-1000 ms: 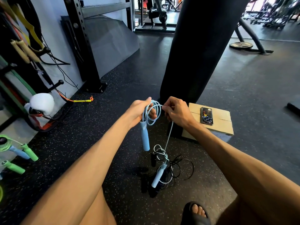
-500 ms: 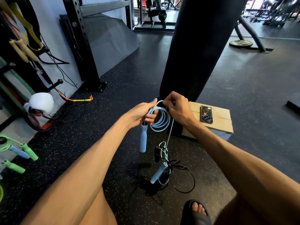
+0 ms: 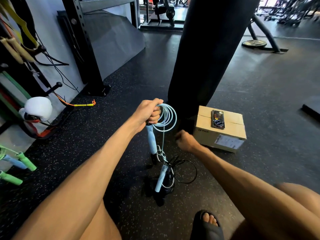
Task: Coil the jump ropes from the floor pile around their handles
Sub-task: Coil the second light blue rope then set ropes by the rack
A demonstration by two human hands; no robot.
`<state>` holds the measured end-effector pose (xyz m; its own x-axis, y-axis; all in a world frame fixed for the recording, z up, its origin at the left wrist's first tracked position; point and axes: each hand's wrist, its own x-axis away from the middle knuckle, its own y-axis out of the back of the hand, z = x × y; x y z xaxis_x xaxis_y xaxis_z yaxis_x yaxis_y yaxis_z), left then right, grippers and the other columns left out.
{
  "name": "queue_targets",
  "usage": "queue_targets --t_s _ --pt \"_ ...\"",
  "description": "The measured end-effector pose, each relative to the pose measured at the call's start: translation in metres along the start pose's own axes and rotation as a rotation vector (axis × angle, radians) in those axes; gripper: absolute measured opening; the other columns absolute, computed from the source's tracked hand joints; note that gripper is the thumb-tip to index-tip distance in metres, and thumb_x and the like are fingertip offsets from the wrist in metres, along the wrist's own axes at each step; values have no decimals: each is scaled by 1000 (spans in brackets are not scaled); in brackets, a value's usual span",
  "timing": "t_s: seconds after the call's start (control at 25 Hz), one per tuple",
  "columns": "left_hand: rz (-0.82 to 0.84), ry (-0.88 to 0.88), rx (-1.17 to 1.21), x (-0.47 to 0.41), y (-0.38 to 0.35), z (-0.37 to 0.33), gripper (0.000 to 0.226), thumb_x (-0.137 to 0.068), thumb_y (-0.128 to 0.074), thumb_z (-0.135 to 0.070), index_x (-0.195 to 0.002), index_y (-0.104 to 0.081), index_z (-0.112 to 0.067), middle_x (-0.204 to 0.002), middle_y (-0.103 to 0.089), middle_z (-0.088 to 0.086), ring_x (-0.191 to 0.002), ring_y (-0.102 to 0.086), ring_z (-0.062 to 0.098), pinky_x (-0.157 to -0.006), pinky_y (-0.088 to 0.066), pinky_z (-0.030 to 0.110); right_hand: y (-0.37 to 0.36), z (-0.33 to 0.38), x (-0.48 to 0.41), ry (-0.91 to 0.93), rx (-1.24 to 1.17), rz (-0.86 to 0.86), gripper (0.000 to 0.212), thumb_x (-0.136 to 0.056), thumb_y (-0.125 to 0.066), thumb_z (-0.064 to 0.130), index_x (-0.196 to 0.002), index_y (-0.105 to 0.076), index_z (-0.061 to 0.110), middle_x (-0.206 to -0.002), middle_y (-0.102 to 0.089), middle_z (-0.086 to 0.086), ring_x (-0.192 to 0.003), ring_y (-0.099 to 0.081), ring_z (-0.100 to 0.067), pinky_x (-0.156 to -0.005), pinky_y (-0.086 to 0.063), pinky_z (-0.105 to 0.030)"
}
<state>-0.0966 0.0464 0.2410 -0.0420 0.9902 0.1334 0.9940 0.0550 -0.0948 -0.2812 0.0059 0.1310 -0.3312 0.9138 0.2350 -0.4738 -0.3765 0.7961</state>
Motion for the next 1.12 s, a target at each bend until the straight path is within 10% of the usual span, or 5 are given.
queue_targets --t_s 0.56,0.8,1.12 --pt "61 -17 136 -2 4 -15 47 -94 -47 -21 -52 -26 -22 -40 -15 -7 -36 -10 10 -44 -10 29 -112 -27 -31 87 156 187 63 -68 -65 72 -114 -66 29 -107 -72 -2 -103 -64 -26 -88 -53 -40" --pt "15 -32 165 -3 4 -17 47 -94 -48 -20 -53 -26 -22 -40 -15 -7 -35 -11 10 -44 -10 29 -114 -22 -27 138 326 314 23 -80 -69 46 -90 -63 26 -108 -58 -7 -111 -48 -31 -94 -39 -51" --pt "-384 -126 -279 -29 31 3 46 -94 -57 -39 -58 -40 -16 -47 -32 -1 -37 -29 13 -45 -26 24 -63 -17 -25 211 209 234 29 -82 -75 37 -73 -63 12 -67 -55 -1 -64 -50 -18 -57 -36 -29"
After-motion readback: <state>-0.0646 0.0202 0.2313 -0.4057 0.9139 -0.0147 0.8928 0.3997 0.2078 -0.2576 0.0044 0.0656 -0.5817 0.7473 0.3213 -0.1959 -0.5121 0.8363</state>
